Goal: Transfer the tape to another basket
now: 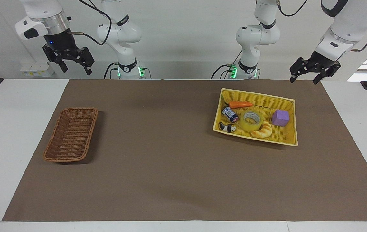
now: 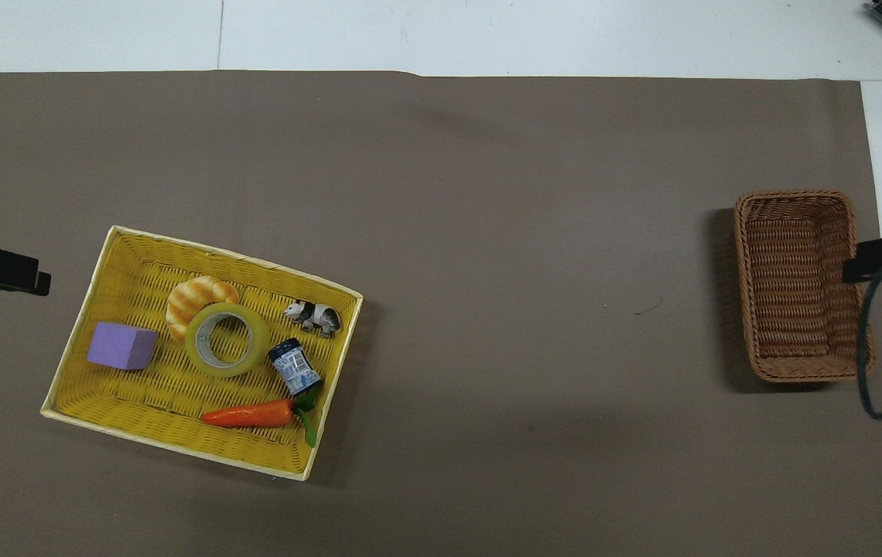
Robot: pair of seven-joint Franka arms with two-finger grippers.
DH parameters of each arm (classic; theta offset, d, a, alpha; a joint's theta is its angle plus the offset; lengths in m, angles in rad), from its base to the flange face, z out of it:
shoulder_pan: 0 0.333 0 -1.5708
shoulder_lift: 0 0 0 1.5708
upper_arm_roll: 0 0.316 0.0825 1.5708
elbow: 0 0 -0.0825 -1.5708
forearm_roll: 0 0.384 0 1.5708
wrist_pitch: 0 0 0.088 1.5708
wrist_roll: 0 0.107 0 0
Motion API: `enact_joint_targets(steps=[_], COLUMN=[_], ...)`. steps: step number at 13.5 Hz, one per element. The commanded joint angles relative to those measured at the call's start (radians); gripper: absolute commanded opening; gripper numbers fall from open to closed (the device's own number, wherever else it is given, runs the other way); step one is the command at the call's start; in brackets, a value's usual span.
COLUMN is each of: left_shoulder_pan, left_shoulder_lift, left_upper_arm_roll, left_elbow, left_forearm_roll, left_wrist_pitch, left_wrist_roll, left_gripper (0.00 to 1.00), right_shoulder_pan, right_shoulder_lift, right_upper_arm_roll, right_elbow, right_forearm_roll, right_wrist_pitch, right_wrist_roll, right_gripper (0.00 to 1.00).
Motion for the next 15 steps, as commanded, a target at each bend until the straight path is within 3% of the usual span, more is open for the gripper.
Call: enact_joint_targets(steps=[1,7,15], left_shoulder_pan=[-0.002,-0.002,-0.004], left_shoulder_lift=[-0.029,-0.049,-0.129], left_upper_arm_roll=[0.004,0.004,0.004], left_elbow=[-0.034,-0.108,-0.48], left_forearm_roll=[0.011,0.011,0.015], left_wrist_pitch=[0.005,0.076,0.39], left_wrist_roll=[-0.005,0.002,0.01], left_gripper=[1.0,1.0,1.0], right_shoulder_pan=[0.001,0.001,0.002], right_shoulder_lift=[0.001,0.001,0.001], right_upper_arm_roll=[-0.005,-0.005,-0.005], right_elbow=[0.009,0.009,0.009], right_forearm_roll=[0.005,0.005,0.005], right_wrist_pitch=[-0.005,-0.005,-0.005], right_wrist_roll=[-0.017,-0.017,-0.017], right_gripper=[1.0,1.0,1.0])
